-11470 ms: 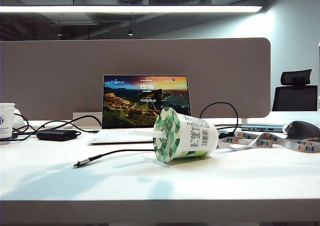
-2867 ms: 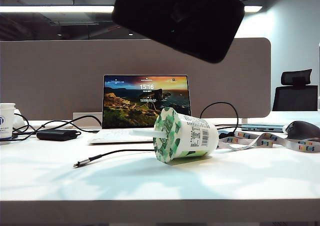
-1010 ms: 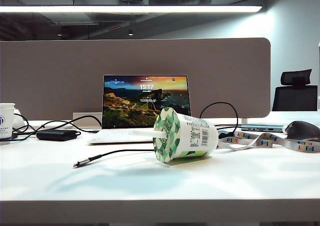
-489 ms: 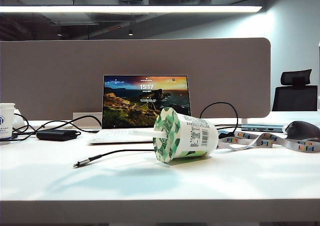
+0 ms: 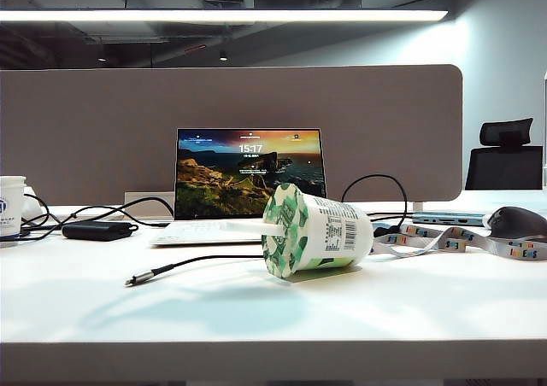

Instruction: Pick up the black phone, pick up the charger plug, insert the charger plug into the phone's charging port, and finally place the connected phone back on the desk.

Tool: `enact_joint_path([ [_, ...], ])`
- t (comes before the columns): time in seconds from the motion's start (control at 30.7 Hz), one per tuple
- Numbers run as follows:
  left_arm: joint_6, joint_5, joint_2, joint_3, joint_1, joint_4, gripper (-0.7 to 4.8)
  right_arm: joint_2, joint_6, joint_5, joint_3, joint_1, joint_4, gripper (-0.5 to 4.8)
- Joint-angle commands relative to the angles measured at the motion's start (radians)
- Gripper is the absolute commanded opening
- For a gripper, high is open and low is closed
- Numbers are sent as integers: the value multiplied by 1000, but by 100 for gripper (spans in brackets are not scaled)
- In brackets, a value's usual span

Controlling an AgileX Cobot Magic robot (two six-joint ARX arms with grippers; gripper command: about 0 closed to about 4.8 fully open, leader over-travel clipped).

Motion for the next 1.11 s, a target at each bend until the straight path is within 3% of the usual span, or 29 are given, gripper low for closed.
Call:
enact_joint_path([
  [0.03,3,-18,-3,6,0,0,-7,-5,-22,13,6,2,31,-3],
  [0.13,23,-19,-3,6,0,0,-7,-6,-21,13,6,2,32,15],
  [0.2,59,-19,-3,6,0,0,-7,-7,-21,13,6,1,33,102],
  [0.26,78,-20,-4,6,2,1,-7,-10,-11,27,6,-5,31,234],
  [0.33,100,-20,-4,6,12,-1,-7,-21,5,60,6,-16,15,268],
  [0.55,130,-42,-10,6,116,-65,-7,-78,5,188,6,-25,-106,266],
  [0.78,342,-151,-53,6,182,-337,-7,-104,60,316,6,-20,-284,264],
  [0.91,475,-253,-83,6,182,-501,-7,-100,-56,411,6,-20,-456,262],
  [1.01,488,-276,-92,6,182,-539,-7,-83,-151,472,6,-18,-578,261],
  [1.11,489,-341,-98,6,182,-553,-7,-41,-158,497,5,-18,-652,262],
])
